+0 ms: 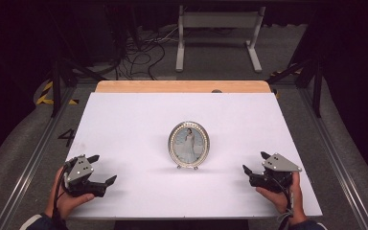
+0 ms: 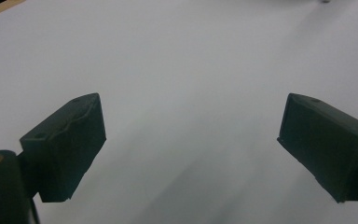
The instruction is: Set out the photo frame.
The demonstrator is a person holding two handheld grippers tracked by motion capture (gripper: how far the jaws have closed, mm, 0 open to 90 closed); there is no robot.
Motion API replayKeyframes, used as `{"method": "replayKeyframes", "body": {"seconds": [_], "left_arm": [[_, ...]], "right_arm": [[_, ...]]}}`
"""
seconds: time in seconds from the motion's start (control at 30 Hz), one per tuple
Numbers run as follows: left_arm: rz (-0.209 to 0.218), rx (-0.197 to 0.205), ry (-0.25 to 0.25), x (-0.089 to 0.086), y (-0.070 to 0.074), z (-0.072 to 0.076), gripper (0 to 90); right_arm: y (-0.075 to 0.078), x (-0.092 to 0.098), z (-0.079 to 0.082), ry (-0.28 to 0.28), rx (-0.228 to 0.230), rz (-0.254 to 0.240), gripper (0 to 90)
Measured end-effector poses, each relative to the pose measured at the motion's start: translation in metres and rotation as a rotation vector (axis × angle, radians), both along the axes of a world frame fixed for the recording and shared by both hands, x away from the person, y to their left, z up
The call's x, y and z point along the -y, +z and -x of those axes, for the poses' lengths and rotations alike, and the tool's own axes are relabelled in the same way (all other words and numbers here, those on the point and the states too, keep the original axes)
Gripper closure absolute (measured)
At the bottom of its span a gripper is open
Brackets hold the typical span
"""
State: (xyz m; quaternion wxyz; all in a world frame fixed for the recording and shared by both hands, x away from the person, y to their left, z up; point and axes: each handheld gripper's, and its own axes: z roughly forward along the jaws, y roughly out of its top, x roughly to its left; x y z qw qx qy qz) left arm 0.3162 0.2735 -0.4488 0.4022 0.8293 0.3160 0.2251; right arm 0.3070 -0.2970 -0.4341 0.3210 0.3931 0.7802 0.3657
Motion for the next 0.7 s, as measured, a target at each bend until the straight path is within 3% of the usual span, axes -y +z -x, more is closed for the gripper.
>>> {"method": "replayKeyframes", "body": {"seconds": [0.4,0.7], "left_arm": [[0.016,-0.017,0.033,-0.017,-0.005,0.001,7.6],[0.009,-0.028,0.020,-0.012,-0.007,-0.003,7.7]], "right_arm": [[-0.003,0.004,0.000,-0.016,-0.009,0.014,22.3],[-0.006,0.004,0.000,-0.017,-0.015,0.010,22.0]]}}
